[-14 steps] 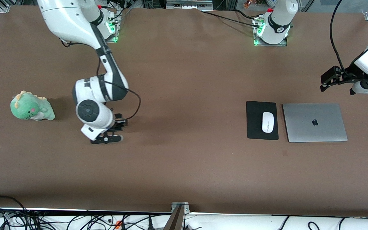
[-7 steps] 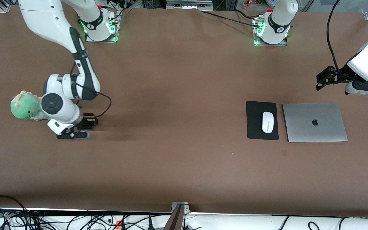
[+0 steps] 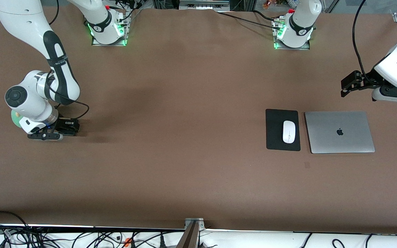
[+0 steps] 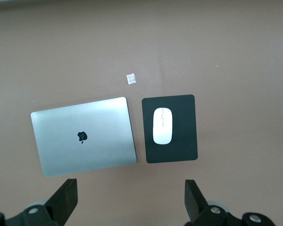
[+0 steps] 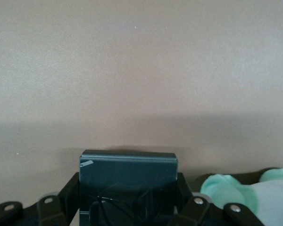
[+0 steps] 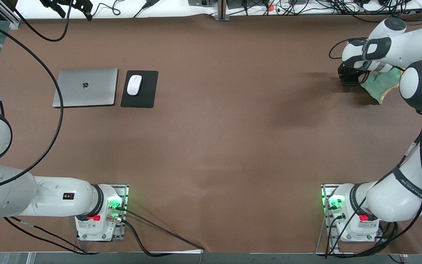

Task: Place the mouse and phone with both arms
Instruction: 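Carry the black phone with the right gripper beside the green plush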

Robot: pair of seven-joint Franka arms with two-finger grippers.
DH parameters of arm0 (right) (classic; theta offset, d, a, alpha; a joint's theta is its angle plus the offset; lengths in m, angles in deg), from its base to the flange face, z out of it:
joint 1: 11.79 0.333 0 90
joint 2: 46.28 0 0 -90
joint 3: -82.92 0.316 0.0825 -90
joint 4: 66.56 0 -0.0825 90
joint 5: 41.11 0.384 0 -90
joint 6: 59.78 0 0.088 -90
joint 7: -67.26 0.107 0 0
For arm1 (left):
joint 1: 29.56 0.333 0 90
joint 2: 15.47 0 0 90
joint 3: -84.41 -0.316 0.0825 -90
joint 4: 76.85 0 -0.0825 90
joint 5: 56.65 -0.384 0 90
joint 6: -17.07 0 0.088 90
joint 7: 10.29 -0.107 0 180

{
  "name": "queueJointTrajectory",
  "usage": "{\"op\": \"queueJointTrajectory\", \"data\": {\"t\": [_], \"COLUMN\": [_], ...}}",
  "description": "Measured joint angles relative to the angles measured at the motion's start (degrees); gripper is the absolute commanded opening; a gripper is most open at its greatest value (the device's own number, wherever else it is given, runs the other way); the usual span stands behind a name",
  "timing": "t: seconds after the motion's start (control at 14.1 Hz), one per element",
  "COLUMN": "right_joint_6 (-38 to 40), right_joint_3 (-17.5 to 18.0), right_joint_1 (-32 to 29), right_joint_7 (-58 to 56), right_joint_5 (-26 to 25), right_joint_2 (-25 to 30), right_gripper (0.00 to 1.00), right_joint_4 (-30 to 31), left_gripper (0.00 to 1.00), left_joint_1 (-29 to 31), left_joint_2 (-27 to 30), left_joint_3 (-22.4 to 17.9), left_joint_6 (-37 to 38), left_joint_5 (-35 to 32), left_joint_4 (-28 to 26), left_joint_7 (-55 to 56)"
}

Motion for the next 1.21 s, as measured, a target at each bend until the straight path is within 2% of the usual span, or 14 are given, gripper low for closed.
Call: {"op": "queueJointTrajectory", "data": {"t": [0.21, 0.5, 0.78, 0.85, 0.92, 0.99, 1.07, 1.21], "right_joint_6": [-2.9, -4.3, -4.3, -4.3, -4.3, -4.3, -4.3, -4.3], "right_joint_3": [1.5, 2.3, 2.3, 2.3, 2.3, 2.3, 2.3, 2.3], "right_joint_1": [0.3, 0.4, 0.4, 0.4, 0.4, 0.4, 0.4, 0.4], "right_joint_7": [-0.1, -1.4, -8.3, -9.0, -9.6, -10.2, -10.7, -11.1], "right_joint_5": [5.1, 6.2, 9.8, 9.9, 9.9, 9.9, 9.9, 9.9], "right_joint_2": [0.0, -0.1, -0.5, -0.6, -0.8, -0.9, -1.0, -1.1], "right_gripper": [0.00, 0.00, 0.00, 0.06, 0.21, 0.72, 1.00, 1.00], "right_joint_4": [1.6, 2.9, 3.8, 3.9, 3.9, 3.9, 3.9, 3.9], "left_gripper": [1.00, 1.00, 1.00, 1.00, 1.00, 1.00, 1.00, 1.00], "left_joint_1": [0.1, 0.2, 0.2, 0.2, 0.2, 0.2, 0.3, 0.3], "left_joint_2": [0.0, 0.0, 0.0, 0.0, 0.0, 0.0, 0.0, 0.0], "left_joint_3": [0.0, 0.0, 0.0, 0.0, 0.0, 0.0, 0.0, 0.0], "left_joint_6": [0.3, 0.4, 1.1, 1.1, 1.2, 1.4, 1.7, 1.8], "left_joint_5": [0.0, 0.0, 0.0, 0.0, 0.0, 0.0, 0.0, 0.0], "left_joint_4": [0.2, 0.3, 0.3, 0.3, 0.3, 0.3, 0.3, 0.4], "left_joint_7": [0.0, 0.0, 0.0, 0.0, 0.0, 0.0, 0.0, 0.0]}}
